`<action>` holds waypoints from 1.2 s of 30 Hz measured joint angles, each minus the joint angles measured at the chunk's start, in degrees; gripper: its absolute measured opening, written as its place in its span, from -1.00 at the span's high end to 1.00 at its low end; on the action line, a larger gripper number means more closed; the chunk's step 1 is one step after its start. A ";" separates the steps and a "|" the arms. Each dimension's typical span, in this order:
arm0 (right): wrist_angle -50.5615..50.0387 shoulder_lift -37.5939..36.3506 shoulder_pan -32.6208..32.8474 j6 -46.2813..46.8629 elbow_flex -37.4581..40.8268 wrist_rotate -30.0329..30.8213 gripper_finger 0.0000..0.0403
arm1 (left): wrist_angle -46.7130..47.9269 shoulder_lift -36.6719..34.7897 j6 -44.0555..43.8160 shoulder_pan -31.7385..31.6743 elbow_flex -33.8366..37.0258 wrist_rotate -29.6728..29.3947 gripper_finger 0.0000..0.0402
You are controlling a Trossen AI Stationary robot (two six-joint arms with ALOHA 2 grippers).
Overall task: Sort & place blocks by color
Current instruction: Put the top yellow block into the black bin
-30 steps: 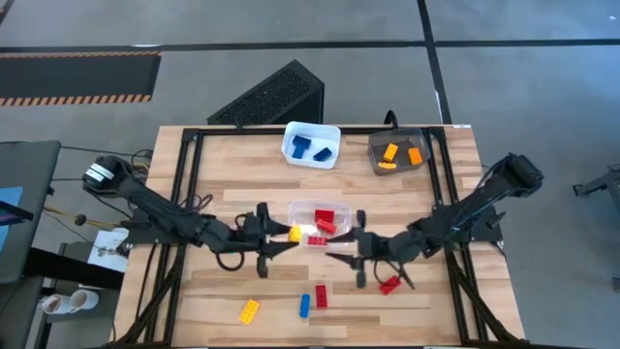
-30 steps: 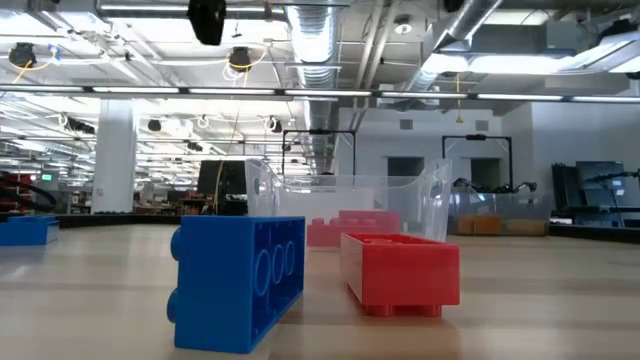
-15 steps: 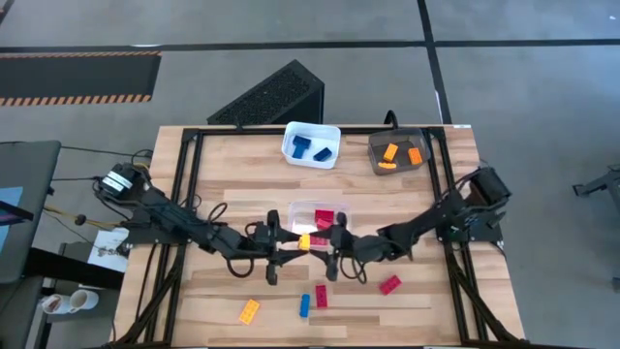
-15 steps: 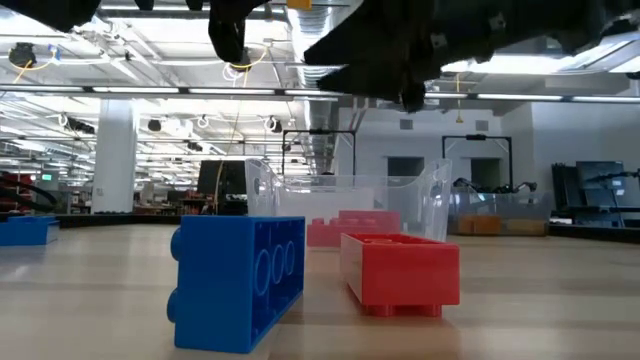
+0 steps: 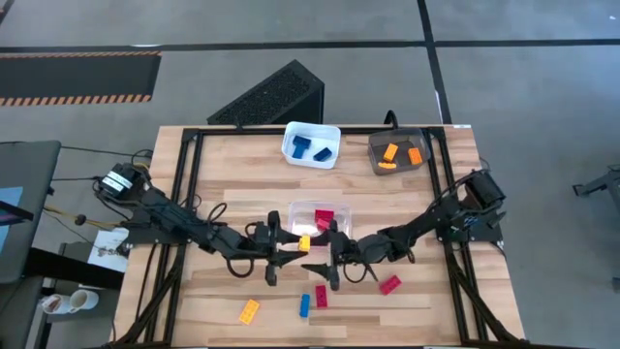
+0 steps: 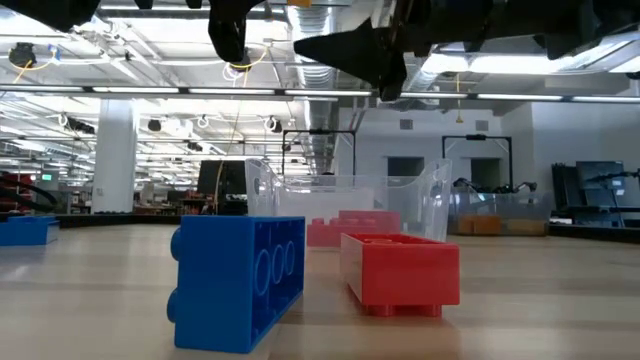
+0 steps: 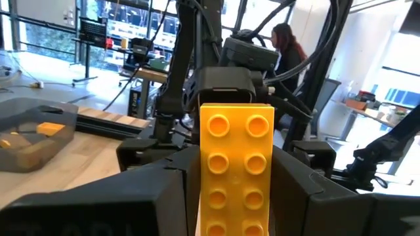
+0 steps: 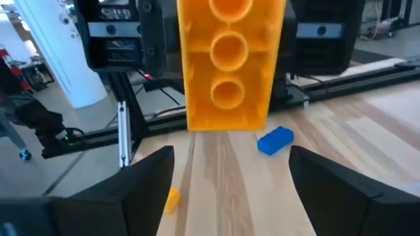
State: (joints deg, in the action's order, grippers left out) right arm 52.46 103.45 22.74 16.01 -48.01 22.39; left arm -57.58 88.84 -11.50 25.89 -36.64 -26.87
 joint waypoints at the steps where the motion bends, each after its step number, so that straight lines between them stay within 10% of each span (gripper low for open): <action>1: 0.45 0.00 0.00 -0.28 -0.01 -0.02 -0.62 | 0.00 0.00 -0.20 0.00 0.00 0.44 0.48; 15: 5.52 -0.01 -0.76 -2.24 -0.02 -0.04 -0.78 | 0.81 0.42 -1.67 0.22 -0.02 1.13 0.48; 36: 6.42 -0.01 -0.39 -4.38 -2.38 -0.08 -0.44 | -2.04 0.42 -2.63 0.46 -0.04 3.72 0.48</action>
State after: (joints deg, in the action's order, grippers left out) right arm 58.88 103.44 22.35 11.63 -50.39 22.31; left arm -59.63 89.25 -14.13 26.35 -36.69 -23.15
